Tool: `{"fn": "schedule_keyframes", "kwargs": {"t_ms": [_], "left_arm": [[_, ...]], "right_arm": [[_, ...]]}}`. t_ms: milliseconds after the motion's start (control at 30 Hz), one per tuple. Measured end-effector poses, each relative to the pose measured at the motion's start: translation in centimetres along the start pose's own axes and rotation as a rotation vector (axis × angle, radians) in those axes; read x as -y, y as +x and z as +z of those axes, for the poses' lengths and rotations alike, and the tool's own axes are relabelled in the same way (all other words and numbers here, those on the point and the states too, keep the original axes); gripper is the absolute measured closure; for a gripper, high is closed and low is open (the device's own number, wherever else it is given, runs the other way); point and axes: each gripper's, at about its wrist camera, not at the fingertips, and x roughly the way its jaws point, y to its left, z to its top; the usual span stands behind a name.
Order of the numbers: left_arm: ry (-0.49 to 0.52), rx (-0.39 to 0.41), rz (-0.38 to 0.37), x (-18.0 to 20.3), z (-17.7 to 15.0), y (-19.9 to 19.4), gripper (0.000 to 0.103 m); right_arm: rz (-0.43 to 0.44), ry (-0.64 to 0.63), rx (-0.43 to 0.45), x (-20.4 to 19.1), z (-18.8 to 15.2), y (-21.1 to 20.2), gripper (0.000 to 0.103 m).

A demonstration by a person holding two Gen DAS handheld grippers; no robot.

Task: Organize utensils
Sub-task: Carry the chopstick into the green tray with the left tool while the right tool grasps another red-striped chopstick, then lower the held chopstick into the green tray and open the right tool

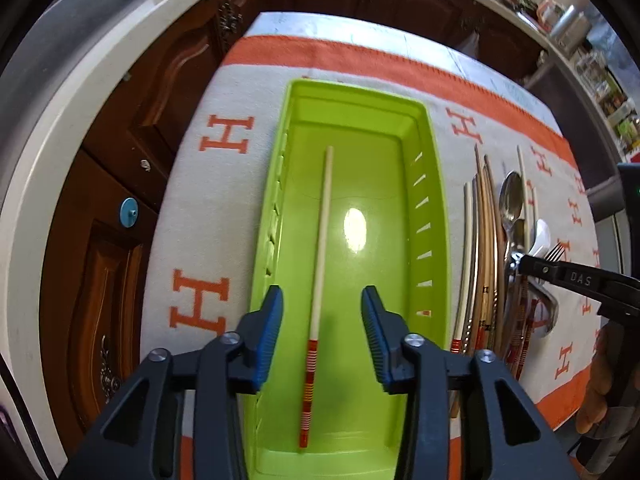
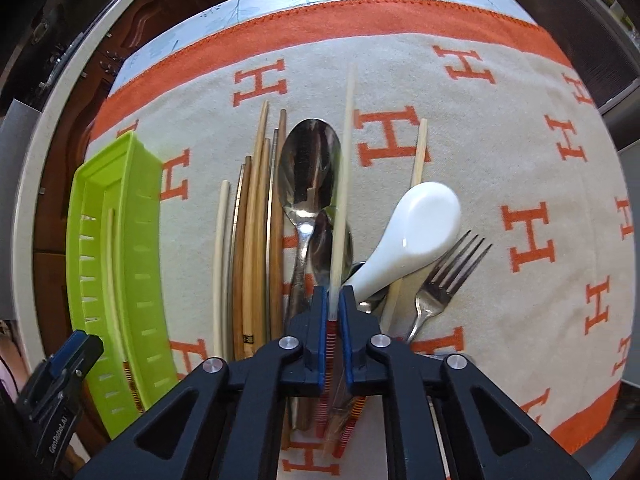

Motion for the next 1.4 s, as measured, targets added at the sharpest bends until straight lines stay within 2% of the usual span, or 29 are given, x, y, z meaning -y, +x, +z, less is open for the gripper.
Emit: {"fn": "schedule_keyframes", "kwargs": {"t_ms": [200,400,467,500,533,600,733,833,1000,1100,1133,1267,1400], "left_arm": [[-0.035,0.063,-0.019,-0.5,-1.9,-2.1,0.057],[-0.054,0.095,0.013,-0.8,-2.6,-2.9,0.056],[-0.066,0.101,0.011,-1.2,-2.6,-3.1,0.053],[-0.073,0.106,0.020,-1.3,-2.6,-3.3,0.047],[-0.076,0.112,0.037,-1.5,-2.7,-3.5,0.040],[-0.075,0.134,0.082,-1.6,-2.8,-4.0,0.034],[-0.077,0.179,0.164,-2.2,-2.9,-5.0,0.029],[-0.083,0.202,0.207,-2.7,-3.1,-5.5,0.024],[-0.082,0.211,0.263,-3.2,-3.5,-5.7,0.024],[-0.094,0.207,0.271,-3.6,-3.8,-5.7,0.024],[-0.099,0.204,0.272,-3.8,-3.9,-5.7,0.024],[-0.103,0.202,0.284,-3.9,-4.0,-5.4,0.024],[-0.095,0.192,0.276,-3.5,-4.2,-5.0,0.024]], "right_arm": [[0.113,0.052,0.012,1.1,-0.7,-0.8,0.098],[0.240,0.091,0.032,2.7,-1.7,-3.0,0.098],[0.282,0.085,0.021,2.5,-2.2,-3.7,0.098],[0.304,0.072,0.009,2.1,-2.5,-4.1,0.098],[0.317,0.061,0.000,1.9,-2.9,-4.7,0.098],[0.357,0.020,-0.021,0.6,-3.8,-5.5,0.098],[0.424,-0.101,-0.055,-3.8,-5.5,-6.9,0.098],[0.437,-0.166,-0.083,-6.6,-6.4,-7.0,0.098],[0.412,-0.211,-0.127,-9.8,-6.9,-5.4,0.098],[0.400,-0.218,-0.115,-10.9,-6.5,-4.6,0.096],[0.398,-0.222,-0.112,-11.4,-6.1,-4.3,0.095],[0.382,-0.218,-0.075,-11.7,-5.8,-4.2,0.073],[0.390,-0.218,-0.078,-11.2,-5.9,-3.8,0.072]]}}
